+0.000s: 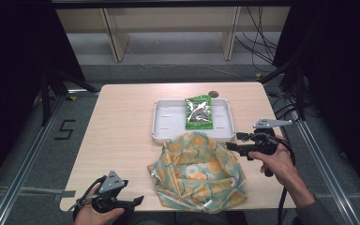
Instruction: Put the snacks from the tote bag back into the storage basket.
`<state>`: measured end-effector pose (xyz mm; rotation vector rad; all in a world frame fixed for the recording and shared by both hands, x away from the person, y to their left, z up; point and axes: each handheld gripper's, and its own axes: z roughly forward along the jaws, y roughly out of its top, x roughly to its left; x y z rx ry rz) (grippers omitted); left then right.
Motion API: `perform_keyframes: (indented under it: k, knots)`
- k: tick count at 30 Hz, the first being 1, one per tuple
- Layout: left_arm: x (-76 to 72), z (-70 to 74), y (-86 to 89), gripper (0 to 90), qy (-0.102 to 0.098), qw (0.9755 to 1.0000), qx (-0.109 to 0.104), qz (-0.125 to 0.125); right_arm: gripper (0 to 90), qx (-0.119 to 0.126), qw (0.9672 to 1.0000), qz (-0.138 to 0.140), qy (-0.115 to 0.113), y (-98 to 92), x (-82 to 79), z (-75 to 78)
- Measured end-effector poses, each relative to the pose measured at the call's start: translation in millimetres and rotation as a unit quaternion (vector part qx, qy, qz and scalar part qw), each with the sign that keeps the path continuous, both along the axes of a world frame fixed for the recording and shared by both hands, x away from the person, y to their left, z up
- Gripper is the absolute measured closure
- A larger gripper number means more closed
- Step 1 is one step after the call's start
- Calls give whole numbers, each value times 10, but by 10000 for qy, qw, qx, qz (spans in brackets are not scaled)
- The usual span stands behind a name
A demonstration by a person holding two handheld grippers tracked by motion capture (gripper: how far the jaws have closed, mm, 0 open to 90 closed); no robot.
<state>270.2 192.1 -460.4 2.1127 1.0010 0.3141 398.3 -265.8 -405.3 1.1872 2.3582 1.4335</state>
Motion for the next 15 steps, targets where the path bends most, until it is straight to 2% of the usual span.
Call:
perform_keyframes:
  k: [4, 9, 11, 12, 13, 14, 15]
  knots:
    - [0, 1, 1, 210, -1, 10000, 3, 0, 322, 56, 10000, -42, 15, -45, -77, -18]
    - [-1, 1, 1, 210, -3, 10000, -1, 2, 316, -128, 9999, -75, -11, -121, -173, -79]
    - [0, 1, 0, 210, -3, 10000, 4, 1, 315, -91, 9999, -94, 74, -145, -217, -98]
    - [-1, 2, 0, 210, -1, 10000, -1, -5, 314, -110, 9999, -78, -24, -168, -222, -113]
    - [-3, 4, -1, 210, 10, 10000, -22, -18, 313, -82, 9999, -69, 3, -181, -239, -120]
    - [0, 14, 14, 210, 18, 9999, 77, -96, 313, -57, 9999, -97, -27, -189, -263, -132]
    - [-1, 11, 10, 210, 3, 10000, 45, -75, 311, -30, 9998, -156, 89, -191, -302, -133]
